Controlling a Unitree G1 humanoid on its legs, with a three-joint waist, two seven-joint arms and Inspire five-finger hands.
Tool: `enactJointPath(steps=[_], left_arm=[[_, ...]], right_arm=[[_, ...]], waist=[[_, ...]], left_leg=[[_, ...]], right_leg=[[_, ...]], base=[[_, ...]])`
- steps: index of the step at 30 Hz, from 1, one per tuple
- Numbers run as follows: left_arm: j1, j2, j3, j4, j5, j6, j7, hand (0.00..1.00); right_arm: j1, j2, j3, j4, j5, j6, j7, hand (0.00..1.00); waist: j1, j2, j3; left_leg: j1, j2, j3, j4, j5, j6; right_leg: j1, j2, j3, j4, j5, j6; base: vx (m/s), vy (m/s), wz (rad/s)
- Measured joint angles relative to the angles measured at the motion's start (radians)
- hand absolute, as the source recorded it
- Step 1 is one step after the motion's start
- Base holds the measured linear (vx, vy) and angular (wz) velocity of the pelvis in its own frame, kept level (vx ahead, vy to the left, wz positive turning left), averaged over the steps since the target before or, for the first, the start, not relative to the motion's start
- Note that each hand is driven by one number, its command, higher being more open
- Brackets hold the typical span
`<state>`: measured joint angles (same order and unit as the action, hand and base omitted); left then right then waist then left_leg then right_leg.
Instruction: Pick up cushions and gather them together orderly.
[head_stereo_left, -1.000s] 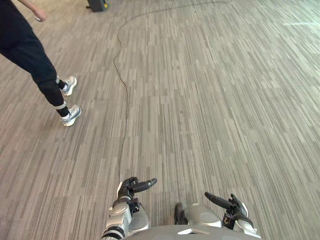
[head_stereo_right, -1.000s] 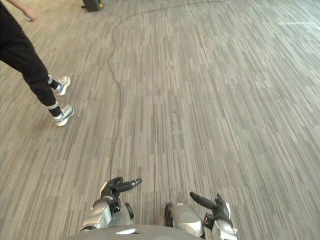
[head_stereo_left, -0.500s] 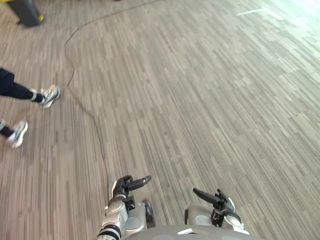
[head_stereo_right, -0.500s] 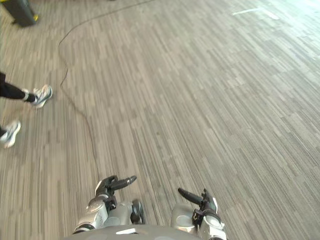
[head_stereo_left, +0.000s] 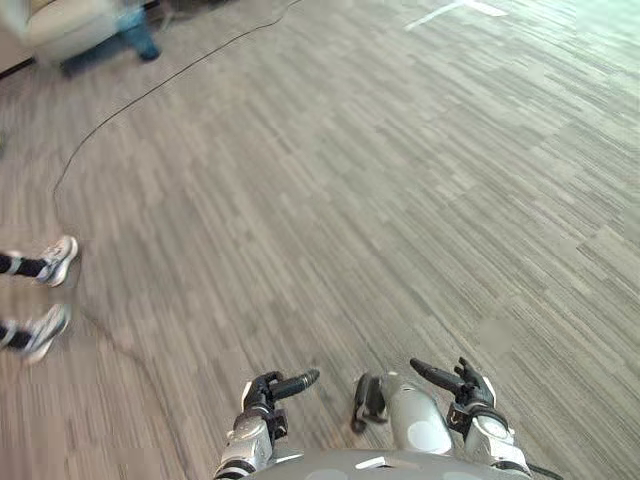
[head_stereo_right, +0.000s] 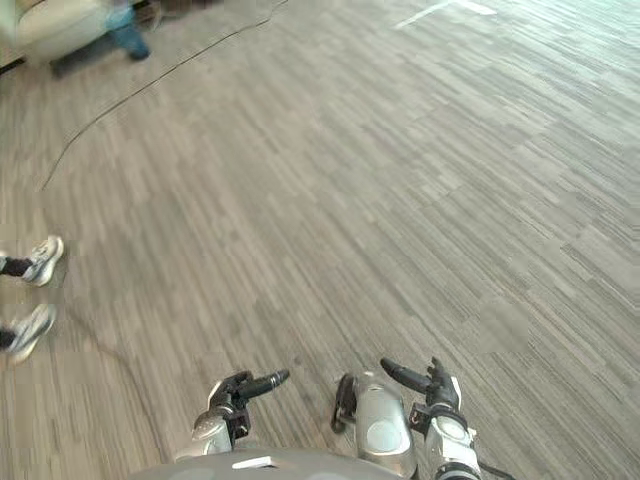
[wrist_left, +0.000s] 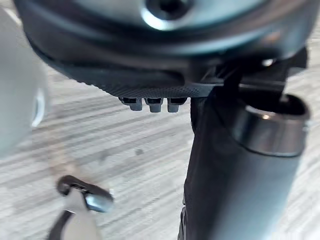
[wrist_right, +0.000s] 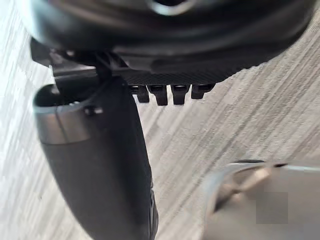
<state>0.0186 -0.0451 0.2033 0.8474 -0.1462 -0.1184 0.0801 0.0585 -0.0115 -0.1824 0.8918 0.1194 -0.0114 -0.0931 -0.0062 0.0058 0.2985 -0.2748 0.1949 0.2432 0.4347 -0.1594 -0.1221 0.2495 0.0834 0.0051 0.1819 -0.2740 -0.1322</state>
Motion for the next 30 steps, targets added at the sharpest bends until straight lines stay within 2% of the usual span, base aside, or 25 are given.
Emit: enactJointPath(steps=[1, 2, 3, 4, 5, 7, 8, 9, 10, 11, 12, 13, 14, 15, 17, 18, 19, 20, 21, 22, 23, 24, 26, 28, 30], left_arm=[[-0.004, -0.003, -0.007, 0.006, 0.0, -0.004, 0.0, 1.0], [-0.007, -0.002, -0.016, 0.015, -0.001, -0.004, 0.0, 1.0], [-0.013, 0.005, -0.027, 0.026, 0.0, -0.006, 0.0, 1.0], [-0.016, 0.014, -0.031, 0.039, 0.0, -0.004, 0.001, 1.0], [-0.022, 0.028, -0.031, 0.045, 0.001, 0.001, 0.002, 1.0], [-0.027, 0.044, -0.032, 0.053, 0.0, 0.014, 0.003, 1.0], [-0.036, 0.061, -0.04, 0.083, 0.0, 0.022, 0.009, 1.0], [-0.036, 0.066, -0.041, 0.091, 0.0, 0.024, 0.01, 1.0], [-0.037, 0.073, -0.047, 0.118, 0.002, 0.033, 0.019, 1.0], [-0.034, 0.075, -0.054, 0.136, 0.002, 0.041, 0.03, 1.0], [-0.029, 0.077, -0.067, 0.141, 0.002, 0.041, 0.035, 1.0], [-0.025, 0.078, -0.074, 0.143, 0.002, 0.041, 0.037, 1.0], [-0.023, 0.083, -0.082, 0.154, 0.002, 0.041, 0.04, 1.0], [-0.019, 0.091, -0.09, 0.177, 0.002, 0.044, 0.04, 1.0], [-0.009, 0.107, -0.125, 0.195, 0.005, 0.046, 0.04, 1.0], [0.001, 0.126, -0.149, 0.207, 0.022, 0.051, 0.036, 1.0], [-0.011, 0.118, -0.151, 0.219, 0.029, 0.054, 0.033, 1.0], [-0.021, 0.112, -0.152, 0.221, 0.037, 0.052, 0.027, 1.0], [-0.035, 0.098, -0.151, 0.226, 0.042, 0.052, 0.019, 1.0], [-0.035, 0.09, -0.149, 0.224, 0.05, 0.052, 0.018, 1.0], [-0.035, 0.087, -0.147, 0.222, 0.056, 0.051, 0.016, 1.0], [-0.033, 0.077, -0.146, 0.214, 0.063, 0.049, 0.016, 1.0], [-0.028, 0.049, -0.108, 0.187, 0.07, 0.049, 0.013, 1.0], [-0.006, 0.023, -0.05, 0.123, 0.069, 0.051, 0.003, 1.0], [0.007, 0.025, -0.028, 0.076, 0.067, 0.048, 0.003, 1.0]], right_arm=[[0.0, -0.017, 0.007, 0.021, -0.001, -0.002, 0.0, 1.0], [0.001, -0.028, 0.009, 0.031, -0.002, -0.002, 0.0, 1.0], [0.001, -0.028, 0.009, 0.05, -0.004, -0.001, 0.0, 1.0], [0.006, -0.015, 0.008, 0.058, -0.007, 0.002, -0.004, 1.0], [0.013, -0.002, 0.005, 0.056, -0.007, 0.001, -0.007, 1.0], [0.021, 0.009, -0.004, 0.053, -0.007, 0.0, -0.005, 1.0], [0.015, 0.014, 0.005, 0.054, -0.01, 0.0, -0.003, 1.0], [0.012, 0.014, 0.007, 0.054, -0.01, -0.002, -0.003, 1.0], [0.0, 0.009, 0.011, 0.052, -0.012, -0.007, 0.006, 1.0], [-0.007, -0.007, 0.033, 0.036, -0.027, -0.012, 0.013, 1.0], [-0.008, -0.023, 0.05, 0.019, -0.042, -0.018, 0.02, 1.0], [-0.01, -0.028, 0.051, 0.011, -0.045, -0.022, 0.023, 1.0], [-0.023, -0.036, 0.05, 0.003, -0.049, -0.035, 0.023, 1.0], [-0.048, -0.044, 0.049, 0.008, -0.052, -0.042, 0.02, 1.0], [-0.054, -0.038, 0.052, 0.005, -0.052, -0.042, 0.02, 1.0], [-0.057, -0.036, 0.057, 0.009, -0.048, -0.042, 0.022, 1.0], [-0.074, -0.044, 0.057, 0.027, -0.05, -0.041, 0.023, 1.0], [-0.096, -0.052, 0.056, 0.038, -0.059, -0.042, 0.022, 1.0], [-0.111, -0.052, 0.041, 0.057, -0.061, -0.038, 0.021, 1.0], [-0.109, -0.049, 0.025, 0.064, -0.052, -0.029, 0.021, 1.0], [-0.105, -0.049, 0.005, 0.067, -0.052, -0.021, 0.022, 1.0], [-0.075, -0.048, 0.004, 0.05, -0.056, -0.02, 0.021, 1.0], [-0.041, -0.047, 0.007, 0.011, -0.059, -0.014, 0.024, 1.0], [-0.029, -0.041, 0.009, 0.0, -0.057, -0.004, 0.022, 1.0], [-0.014, -0.022, 0.011, -0.005, -0.057, -0.001, 0.022, 1.0]], waist=[[0.002, 0.013, -0.009], [0.001, 0.022, -0.013], [0.01, 0.028, -0.018], [0.016, 0.006, -0.034], [0.011, -0.026, -0.046], [0.006, -0.056, -0.059], [0.001, -0.083, -0.054], [-0.002, -0.083, -0.051], [-0.008, -0.078, -0.048], [-0.01, -0.063, -0.043], [-0.011, -0.042, -0.041], [-0.012, -0.028, -0.039], [-0.022, -0.004, -0.03], [-0.037, 0.008, -0.022], [-0.052, -0.009, -0.022], [-0.081, -0.038, -0.026], [-0.078, -0.01, -0.02], [-0.069, 0.0, -0.02], [-0.07, -0.006, -0.006], [-0.075, -0.006, -0.006], [-0.076, -0.007, -0.007], [-0.085, -0.012, -0.017], [-0.084, 0.014, -0.022], [-0.079, 0.042, -0.024], [-0.061, 0.023, -0.021]], left_leg=[[-0.032, -0.041, -0.059, -0.181, 0.062, -0.003], [-0.042, -0.046, -0.073, -0.209, 0.093, 0.023], [-0.037, -0.054, -0.106, -0.187, 0.189, 0.053], [-0.027, -0.069, -0.109, -0.158, 0.256, 0.063], [-0.028, -0.085, -0.087, -0.119, 0.204, 0.071], [-0.007, -0.105, -0.049, -0.047, 0.106, 0.096], [0.079, -0.135, -0.003, -0.028, 0.025, 0.107], [0.106, -0.141, 0.005, -0.029, 0.005, 0.11], [0.177, -0.148, 0.027, -0.034, -0.04, 0.113], [0.275, -0.142, 0.057, -0.075, -0.069, 0.11], [0.342, -0.128, 0.073, -0.123, -0.078, 0.101], [0.376, -0.119, 0.079, -0.155, -0.079, 0.1], [0.445, -0.094, 0.096, -0.208, -0.074, 0.094], [0.508, -0.068, 0.118, -0.246, -0.071, 0.09], [0.583, -0.061, 0.134, -0.291, -0.072, 0.09], [0.64, -0.076, 0.123, -0.33, -0.072, 0.079], [0.653, -0.058, 0.121, -0.337, -0.067, 0.078], [0.644, -0.065, 0.094, -0.339, -0.052, 0.081], [0.665, -0.109, 0.05, -0.38, -0.037, 0.071], [0.672, -0.125, 0.043, -0.381, 0.016, 0.047], [0.68, -0.123, 0.073, -0.34, 0.041, 0.036], [0.659, -0.095, 0.054, -0.198, 0.057, 0.005], [0.493, -0.004, -0.014, 0.216, 0.127, -0.079], [0.279, 0.108, -0.027, 0.677, 0.121, -0.088], [0.181, 0.12, 0.009, 0.749, 0.069, -0.065]], right_leg=[[0.054, -0.003, 0.073, -0.052, -0.011, 0.026], [0.073, 0.0, 0.098, -0.058, -0.019, 0.039], [0.095, -0.008, 0.136, -0.056, -0.032, 0.057], [0.105, -0.03, 0.179, -0.031, -0.041, 0.071], [0.078, -0.066, 0.195, 0.03, -0.043, 0.077], [-0.01, -0.098, 0.188, 0.271, -0.038, 0.1], [-0.129, -0.142, 0.15, 0.608, 0.076, 0.278], [-0.163, -0.161, 0.135, 0.689, 0.136, 0.328], [-0.242, -0.21, 0.079, 0.867, 0.134, 0.317], [-0.334, -0.255, 0.003, 0.97, 0.075, 0.221], [-0.4, -0.261, -0.049, 0.981, 0.047, 0.178], [-0.439, -0.257, -0.078, 0.973, 0.033, 0.164], [-0.506, -0.235, -0.139, 0.911, 0.004, 0.139], [-0.57, -0.213, -0.204, 0.764, -0.01, 0.129], [-0.632, -0.19, -0.246, 0.41, 0.06, 0.142], [-0.615, -0.178, -0.251, 0.228, 0.315, 0.067], [-0.611, -0.152, -0.258, 0.239, 0.297, 0.039], [-0.621, -0.136, -0.234, 0.259, 0.273, 0.023], [-0.62, -0.145, -0.217, 0.326, 0.208, 0.01], [-0.608, -0.148, -0.218, 0.367, 0.171, 0.002], [-0.591, -0.15, -0.219, 0.398, 0.14, -0.002], [-0.535, -0.148, -0.223, 0.399, 0.082, 0.01], [-0.443, -0.103, -0.219, 0.327, 0.041, 0.028], [-0.32, -0.024, -0.194, 0.232, 0.035, 0.014], [-0.206, -0.007, -0.145, 0.156, 0.027, -0.013]], base=[[0.64, 0.292, -1.47], [0.65, 0.313, -1.27], [0.71, 0.332, -1.05], [0.71, 0.314, -1.0], [0.7, 0.295, -0.74], [0.62, 0.247, -0.47], [0.73, 0.263, -0.5], [0.59, 0.193, -0.6], [0.49, 0.146, -0.65], [0.61, 0.164, -0.75], [0.75, 0.169, -0.62], [0.63, 0.099, -0.42], [0.65, 0.047, -0.33], [0.66, -0.015, -0.3], [0.77, -0.109, 0.0], [0.75, -0.171, 0.11], [0.86, -0.187, -0.15], [0.57, -0.126, -0.54], [0.49, -0.111, -0.46], [0.31, -0.081, -0.26], [0.27, -0.08, -0.03], [0.43, -0.188, 0.0], [0.44, -0.21, -0.09], [0.38, -0.111, -0.46], [0.4, -0.037, -0.62]])
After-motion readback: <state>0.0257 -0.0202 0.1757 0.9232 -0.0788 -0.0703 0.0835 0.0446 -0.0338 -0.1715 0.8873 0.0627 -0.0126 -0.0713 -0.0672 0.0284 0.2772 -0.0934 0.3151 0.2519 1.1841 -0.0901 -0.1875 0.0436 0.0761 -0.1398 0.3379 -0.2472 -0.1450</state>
